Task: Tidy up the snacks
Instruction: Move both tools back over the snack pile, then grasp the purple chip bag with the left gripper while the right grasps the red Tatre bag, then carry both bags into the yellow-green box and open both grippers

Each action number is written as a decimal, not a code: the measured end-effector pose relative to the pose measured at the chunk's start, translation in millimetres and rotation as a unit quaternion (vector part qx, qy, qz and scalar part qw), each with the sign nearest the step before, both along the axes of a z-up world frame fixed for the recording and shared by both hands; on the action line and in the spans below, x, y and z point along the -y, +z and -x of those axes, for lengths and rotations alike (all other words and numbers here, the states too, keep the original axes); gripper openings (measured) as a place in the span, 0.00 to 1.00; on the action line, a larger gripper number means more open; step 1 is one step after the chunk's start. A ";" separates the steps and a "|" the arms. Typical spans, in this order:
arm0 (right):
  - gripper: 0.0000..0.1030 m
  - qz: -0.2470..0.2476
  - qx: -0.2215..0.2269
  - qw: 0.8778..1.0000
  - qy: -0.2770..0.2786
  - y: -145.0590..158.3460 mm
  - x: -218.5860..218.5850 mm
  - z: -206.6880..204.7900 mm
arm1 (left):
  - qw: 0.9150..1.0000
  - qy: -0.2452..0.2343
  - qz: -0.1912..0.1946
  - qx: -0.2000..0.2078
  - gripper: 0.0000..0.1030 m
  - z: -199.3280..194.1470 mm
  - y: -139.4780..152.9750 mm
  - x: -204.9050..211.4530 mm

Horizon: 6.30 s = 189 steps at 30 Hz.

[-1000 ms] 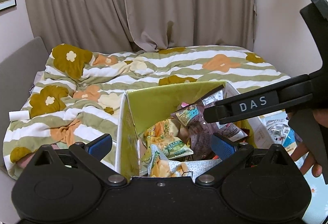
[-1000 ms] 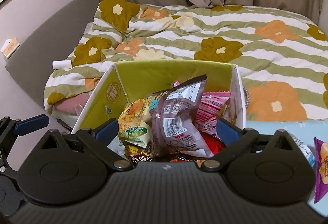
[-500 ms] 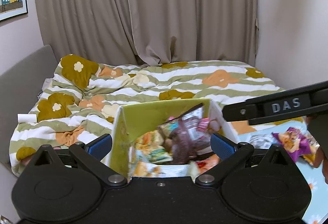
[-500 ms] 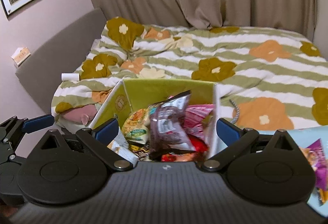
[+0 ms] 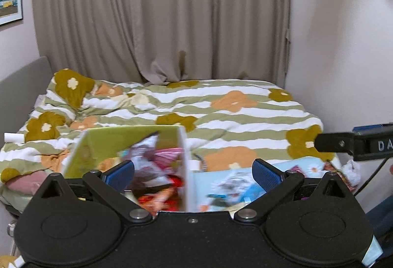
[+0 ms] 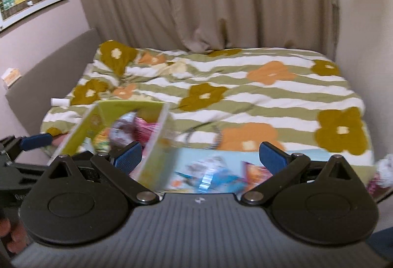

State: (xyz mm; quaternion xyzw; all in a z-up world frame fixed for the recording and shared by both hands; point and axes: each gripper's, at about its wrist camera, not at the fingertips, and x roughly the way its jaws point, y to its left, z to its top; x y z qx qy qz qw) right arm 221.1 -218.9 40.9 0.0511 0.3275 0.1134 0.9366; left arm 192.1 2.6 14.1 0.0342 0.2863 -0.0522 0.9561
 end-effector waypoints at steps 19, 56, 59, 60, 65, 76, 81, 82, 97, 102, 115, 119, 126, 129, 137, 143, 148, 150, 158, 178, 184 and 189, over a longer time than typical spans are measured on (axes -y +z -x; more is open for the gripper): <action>1.00 0.007 -0.065 0.997 -0.032 -95.6 171.9 -20.5 | 0.993 -0.051 0.030 -0.106 1.00 -78.9 -82.2 152.6; 0.93 0.033 -0.137 0.988 0.067 -190.5 156.4 -87.3 | 0.970 -0.133 0.007 -0.205 0.63 -137.1 -171.1 184.4; 0.96 0.025 -0.144 0.986 0.077 -193.6 155.0 -91.6 | 0.970 -0.128 0.006 -0.205 0.63 -134.6 -170.7 179.5; 0.98 0.020 -0.148 0.985 0.082 -195.1 154.7 -93.5 | 0.971 -0.126 0.008 -0.205 0.63 -133.6 -170.8 176.9; 1.00 -0.003 -0.159 0.983 0.090 -201.0 156.1 -101.2 | 0.972 -0.124 -0.001 -0.201 0.63 -127.1 -169.8 170.8; 0.76 0.007 -0.161 0.980 0.116 -201.7 144.9 -95.6 | 0.974 -0.129 -0.017 -0.186 0.63 -112.1 -169.0 164.6; 0.75 0.017 -0.141 0.984 0.111 -190.0 143.7 -78.1 | 0.975 -0.136 -0.011 -0.175 0.63 -102.6 -160.0 164.6; 0.75 0.016 -0.136 0.985 0.107 -185.3 145.2 -73.7 | 0.975 -0.139 -0.010 -0.172 0.63 -100.0 -156.6 165.1; 0.75 0.032 -0.083 0.994 0.060 -106.7 147.6 -14.6 | 0.986 -0.145 0.018 -0.080 0.63 -35.2 -71.1 161.7; 0.75 0.036 -0.048 0.995 0.086 -75.5 123.8 0.9 | 0.992 -0.115 0.022 -0.051 0.63 -9.8 -41.1 134.2; 0.75 -0.013 -0.008 0.989 0.146 -21.2 -1.1 -11.2 | 0.999 0.012 0.033 -0.009 0.63 2.8 0.3 -8.4; 0.75 -0.024 -0.002 0.990 0.141 -13.6 -51.3 -25.7 | 0.999 0.030 0.029 -0.009 0.64 -13.3 5.4 -58.8; 0.75 -0.033 -0.004 0.993 0.112 -10.9 -135.6 -58.4 | 0.998 0.033 0.040 -0.034 0.64 -59.4 -2.4 -139.2; 0.75 -0.025 -0.006 0.996 0.090 -13.9 -164.9 -70.0 | 0.998 0.026 0.043 -0.046 0.64 -76.3 -10.6 -163.8; 0.75 -0.007 -0.023 0.999 0.045 -29.0 -208.4 -82.8 | 0.994 0.000 0.060 -0.087 0.93 -120.5 -38.7 -197.1; 0.75 0.004 -0.036 0.999 0.033 -35.3 -217.3 -83.8 | 0.993 -0.002 0.066 -0.095 0.96 -110.0 -45.4 -207.1; 0.75 0.009 -0.029 0.999 0.042 -35.9 -218.5 -76.8 | 0.994 0.012 0.062 -0.093 0.96 -89.4 -44.8 -212.7; 0.76 0.006 -0.031 0.998 0.047 -34.5 -219.5 -76.9 | 0.994 0.021 0.060 -0.091 0.97 -81.2 -42.9 -214.3; 0.83 -0.013 -0.036 0.996 0.076 -34.0 -234.0 -80.5 | 0.994 0.048 0.058 -0.078 0.97 -66.3 -32.3 -226.5; 1.00 -0.025 -0.014 0.998 0.047 -30.3 -211.7 -36.2 | 0.996 0.033 0.055 -0.070 0.97 -32.2 -24.5 -214.6; 1.00 -0.024 -0.001 1.000 0.019 -13.9 -194.2 -15.7 | 0.997 0.018 0.048 -0.056 0.98 -21.1 -8.6 -205.2; 1.00 -0.012 0.007 1.000 -0.001 -1.2 -173.8 0.2 | 0.998 0.007 0.043 -0.041 0.99 -11.1 1.6 -193.0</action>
